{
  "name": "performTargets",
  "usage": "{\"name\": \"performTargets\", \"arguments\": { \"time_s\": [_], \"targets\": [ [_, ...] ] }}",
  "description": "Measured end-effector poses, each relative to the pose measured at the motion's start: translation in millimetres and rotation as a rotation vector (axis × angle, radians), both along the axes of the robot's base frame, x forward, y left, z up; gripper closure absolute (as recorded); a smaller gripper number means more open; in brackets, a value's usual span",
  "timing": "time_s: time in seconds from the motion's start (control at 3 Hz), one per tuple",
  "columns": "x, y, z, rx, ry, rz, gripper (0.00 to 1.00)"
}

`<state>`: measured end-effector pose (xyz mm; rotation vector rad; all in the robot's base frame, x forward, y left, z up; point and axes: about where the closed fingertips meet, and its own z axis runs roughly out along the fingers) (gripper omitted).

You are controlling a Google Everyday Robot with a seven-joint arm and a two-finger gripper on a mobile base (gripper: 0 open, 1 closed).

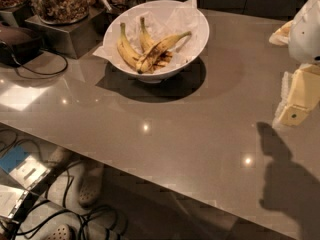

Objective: Pick banana from white bowl

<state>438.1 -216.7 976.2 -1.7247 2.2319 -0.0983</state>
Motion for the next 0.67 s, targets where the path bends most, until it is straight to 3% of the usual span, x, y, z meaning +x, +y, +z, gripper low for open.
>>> {"name": "performTargets", "arguments": {
  "time_s": [0.67],
  "targets": [
    [7.2,6.0,6.5,-0.018,-0.017,0.017,0.00]
  ]
}}
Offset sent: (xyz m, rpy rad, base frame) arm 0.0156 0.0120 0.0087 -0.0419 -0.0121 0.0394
